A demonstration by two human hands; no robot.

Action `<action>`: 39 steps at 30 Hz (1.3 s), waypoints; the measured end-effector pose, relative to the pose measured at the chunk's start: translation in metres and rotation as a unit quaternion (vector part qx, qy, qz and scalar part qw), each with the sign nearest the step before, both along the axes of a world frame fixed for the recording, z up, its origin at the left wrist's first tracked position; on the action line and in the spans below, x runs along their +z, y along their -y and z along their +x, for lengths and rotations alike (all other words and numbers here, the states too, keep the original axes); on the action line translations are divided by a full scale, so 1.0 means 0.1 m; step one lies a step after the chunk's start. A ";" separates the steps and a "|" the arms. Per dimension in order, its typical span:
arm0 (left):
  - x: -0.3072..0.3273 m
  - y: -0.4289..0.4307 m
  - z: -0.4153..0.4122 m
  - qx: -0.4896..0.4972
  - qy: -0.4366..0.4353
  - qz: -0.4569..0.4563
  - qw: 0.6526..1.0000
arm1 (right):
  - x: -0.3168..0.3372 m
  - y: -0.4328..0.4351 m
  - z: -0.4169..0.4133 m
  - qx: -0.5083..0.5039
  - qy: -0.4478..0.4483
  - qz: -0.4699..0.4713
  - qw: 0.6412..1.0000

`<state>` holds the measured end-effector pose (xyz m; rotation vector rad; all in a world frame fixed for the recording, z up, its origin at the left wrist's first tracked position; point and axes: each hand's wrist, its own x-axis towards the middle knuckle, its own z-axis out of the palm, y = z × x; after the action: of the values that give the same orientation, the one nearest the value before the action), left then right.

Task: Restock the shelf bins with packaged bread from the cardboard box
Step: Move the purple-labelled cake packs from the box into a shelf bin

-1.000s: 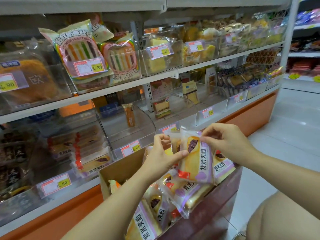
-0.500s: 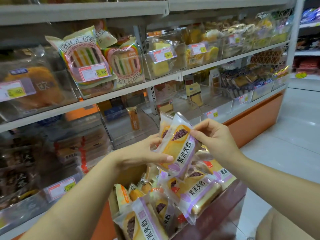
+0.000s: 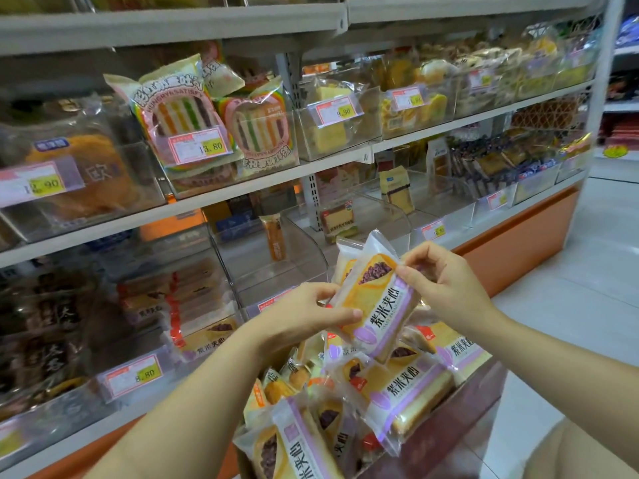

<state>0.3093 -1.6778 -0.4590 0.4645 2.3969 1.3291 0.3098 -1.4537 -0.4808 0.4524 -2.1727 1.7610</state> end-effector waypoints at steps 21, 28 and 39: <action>-0.34 -0.13 -0.05 0.037 -0.296 -0.232 0.926 | 0.20 0.13 -0.17 0.062 -0.172 0.703 0.688; -0.34 -0.01 -0.03 0.111 -0.186 -0.164 0.962 | 0.16 0.17 -0.20 0.060 -0.182 0.642 0.742; -0.10 1.24 0.21 0.286 -0.327 -0.052 0.899 | 0.54 1.60 -0.45 0.086 -0.200 0.557 0.802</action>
<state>0.3300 -1.8020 -0.4690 0.1853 3.3392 1.4077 0.2647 -1.6136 -0.4264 1.1598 -2.6229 0.1511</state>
